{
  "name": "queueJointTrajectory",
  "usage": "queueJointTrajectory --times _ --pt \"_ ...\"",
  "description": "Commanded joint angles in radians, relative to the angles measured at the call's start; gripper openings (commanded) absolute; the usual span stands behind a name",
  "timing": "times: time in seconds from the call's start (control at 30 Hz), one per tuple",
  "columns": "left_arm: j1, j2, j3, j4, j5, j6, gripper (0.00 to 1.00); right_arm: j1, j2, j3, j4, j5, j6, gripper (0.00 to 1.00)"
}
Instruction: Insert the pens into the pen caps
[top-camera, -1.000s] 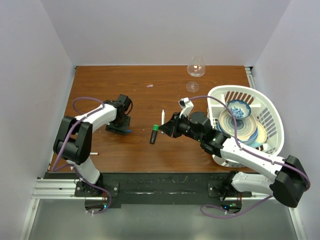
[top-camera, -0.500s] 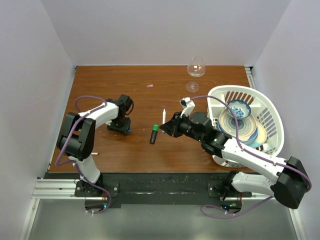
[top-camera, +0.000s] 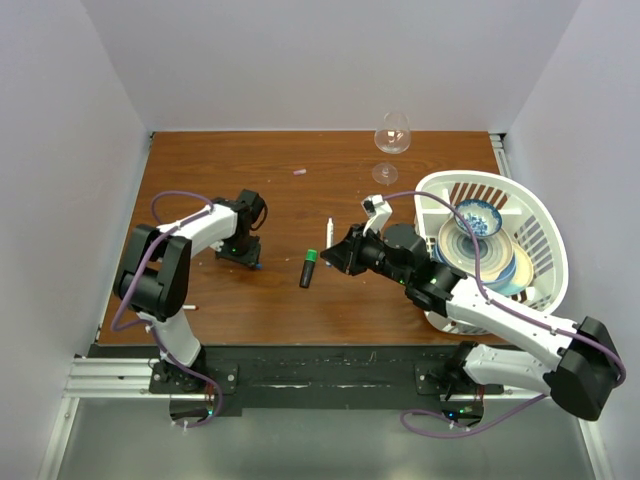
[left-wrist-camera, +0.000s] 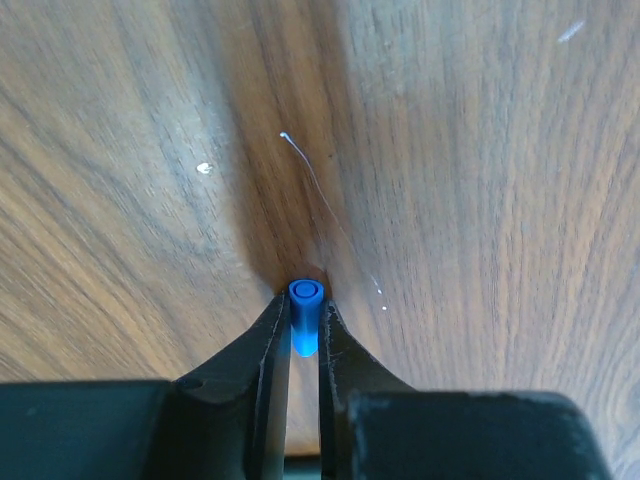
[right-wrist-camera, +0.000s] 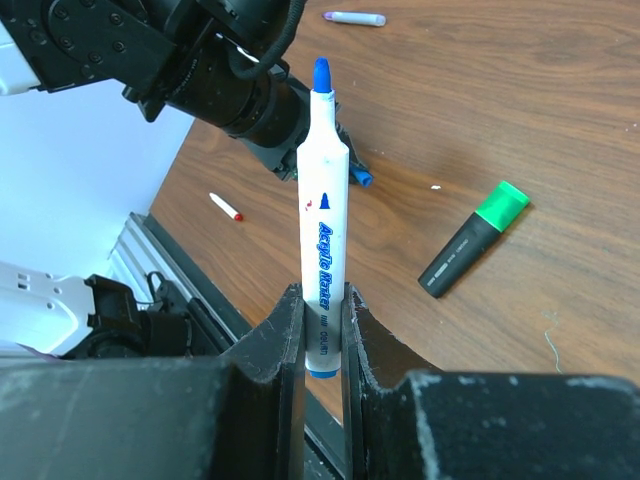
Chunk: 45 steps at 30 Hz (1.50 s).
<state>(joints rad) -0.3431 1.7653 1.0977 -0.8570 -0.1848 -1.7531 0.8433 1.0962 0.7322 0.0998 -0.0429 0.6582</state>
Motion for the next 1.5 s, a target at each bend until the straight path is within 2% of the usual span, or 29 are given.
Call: queueJointTrajectory --times 0.0,0.23,0.3,0.37,0.57,0.63,0.67,0.7,0.8,1.07,1.47 --pt "-0.013 -0.01 -0.045 0.09 0.038 0.036 0.0 -0.001 -0.018 0.001 0.006 0.002 -0.008 0.0" --pt "-0.027 -0.219 -0.064 0.116 -0.021 0.167 0.0 0.0 -0.038 -0.031 -0.005 -0.026 -0.063 0.0" --pt "-0.03 -0.274 -0.093 0.153 -0.012 0.254 0.0 0.0 -0.05 -0.06 0.032 -0.086 -0.094 0.0" --pt "-0.033 -0.36 -0.137 0.251 0.024 0.367 0.0 0.0 -0.058 -0.094 0.082 -0.138 -0.112 0.0" --pt "-0.063 -0.611 -0.261 0.508 0.14 0.57 0.0 0.005 -0.024 -0.154 0.254 -0.302 -0.074 0.0" --pt "-0.068 -0.72 -0.341 0.678 0.18 0.621 0.0 0.032 0.01 -0.137 0.279 -0.331 -0.077 0.0" --pt "-0.071 -0.757 -0.372 0.74 0.252 0.657 0.0 0.048 0.02 -0.129 0.299 -0.331 -0.083 0.0" --pt "-0.073 -0.794 -0.402 0.883 0.283 0.675 0.0 0.078 0.033 -0.12 0.307 -0.331 -0.088 0.0" --pt "-0.074 -0.93 -0.492 1.048 0.364 0.705 0.0 0.108 0.074 -0.093 0.333 -0.327 -0.086 0.0" --pt "-0.076 -0.987 -0.518 1.076 0.507 0.736 0.0 0.114 0.134 -0.039 0.311 -0.299 -0.075 0.0" --pt "-0.074 -1.053 -0.556 1.073 0.553 0.784 0.0 0.122 0.16 -0.001 0.282 -0.276 -0.058 0.0"
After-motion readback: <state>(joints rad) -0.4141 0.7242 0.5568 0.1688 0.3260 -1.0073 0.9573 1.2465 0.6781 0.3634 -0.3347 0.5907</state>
